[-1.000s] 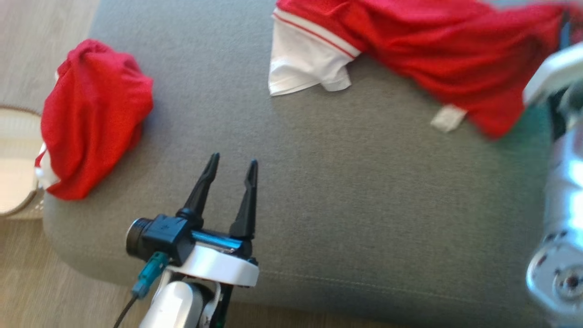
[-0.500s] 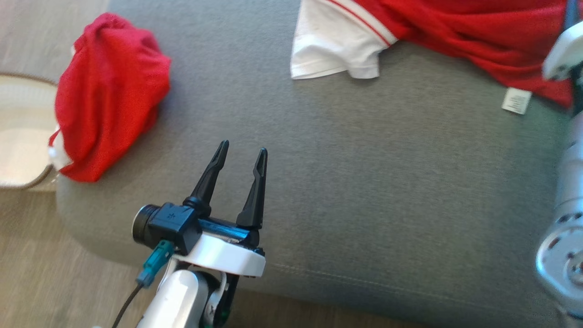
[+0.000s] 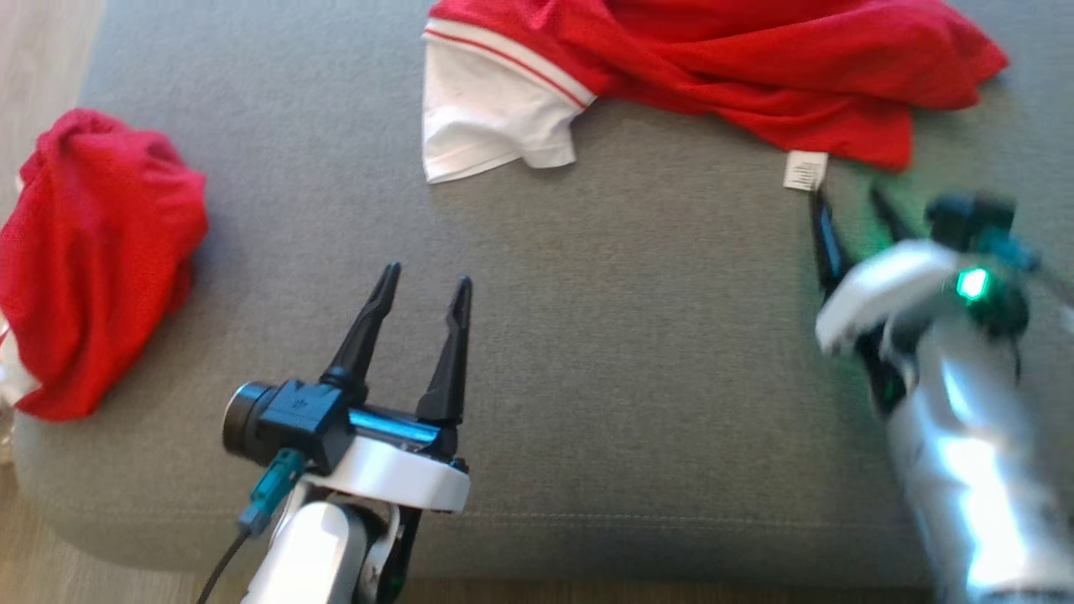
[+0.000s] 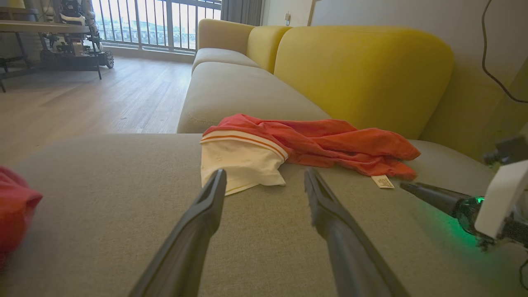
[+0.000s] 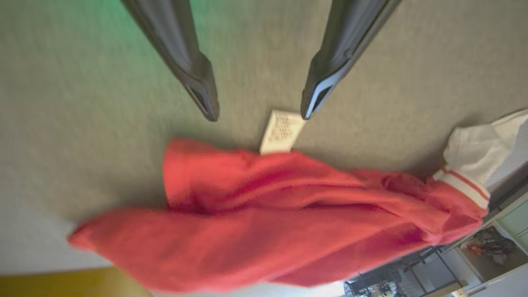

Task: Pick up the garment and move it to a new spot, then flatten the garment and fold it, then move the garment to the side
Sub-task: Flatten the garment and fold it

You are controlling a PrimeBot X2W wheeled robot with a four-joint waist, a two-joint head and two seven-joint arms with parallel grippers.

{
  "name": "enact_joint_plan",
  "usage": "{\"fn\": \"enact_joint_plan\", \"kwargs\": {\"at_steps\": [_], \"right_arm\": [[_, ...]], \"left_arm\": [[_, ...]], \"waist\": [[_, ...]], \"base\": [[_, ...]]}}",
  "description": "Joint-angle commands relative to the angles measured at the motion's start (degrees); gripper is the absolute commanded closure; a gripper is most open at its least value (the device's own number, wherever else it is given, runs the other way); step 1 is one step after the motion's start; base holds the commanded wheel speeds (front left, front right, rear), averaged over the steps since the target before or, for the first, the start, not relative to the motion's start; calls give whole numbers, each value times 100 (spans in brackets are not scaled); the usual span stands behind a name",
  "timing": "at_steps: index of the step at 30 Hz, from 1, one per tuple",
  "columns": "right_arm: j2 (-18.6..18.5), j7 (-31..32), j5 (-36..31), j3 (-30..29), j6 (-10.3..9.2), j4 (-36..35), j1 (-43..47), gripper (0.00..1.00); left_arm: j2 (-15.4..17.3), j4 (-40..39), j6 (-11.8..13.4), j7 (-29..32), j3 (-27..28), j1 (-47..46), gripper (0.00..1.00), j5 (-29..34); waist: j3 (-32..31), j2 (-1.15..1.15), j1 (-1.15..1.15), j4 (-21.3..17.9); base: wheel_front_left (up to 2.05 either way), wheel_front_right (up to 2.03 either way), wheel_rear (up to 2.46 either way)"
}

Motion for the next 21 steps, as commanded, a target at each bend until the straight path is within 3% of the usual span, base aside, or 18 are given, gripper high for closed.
{"fn": "enact_joint_plan", "kwargs": {"at_steps": [1, 4, 8, 21], "right_arm": [[80, -65, 189, 195, -2, -269, 192, 0], [80, -66, 359, 179, -2, -530, 483, 0], [80, -66, 12, -247, -2, -676, 507, 0], [80, 58, -1133, -1592, -2, -215, -196, 0]], "left_arm": [[3, -164, 9, -29, 219, 39, 0, 48], [3, -171, 12, -29, 199, 78, 0, 42], [3, -169, 12, -29, 149, 92, 0, 17], [3, -162, 42, -29, 28, -50, 0, -109]], "waist": [[-88, 0, 0, -104], [-136, 0, 0, -141], [-171, 0, 0, -105], [45, 0, 0, 300]], "base": [[0, 0, 0], [0, 0, 0], [0, 0, 0], [0, 0, 0]]}}
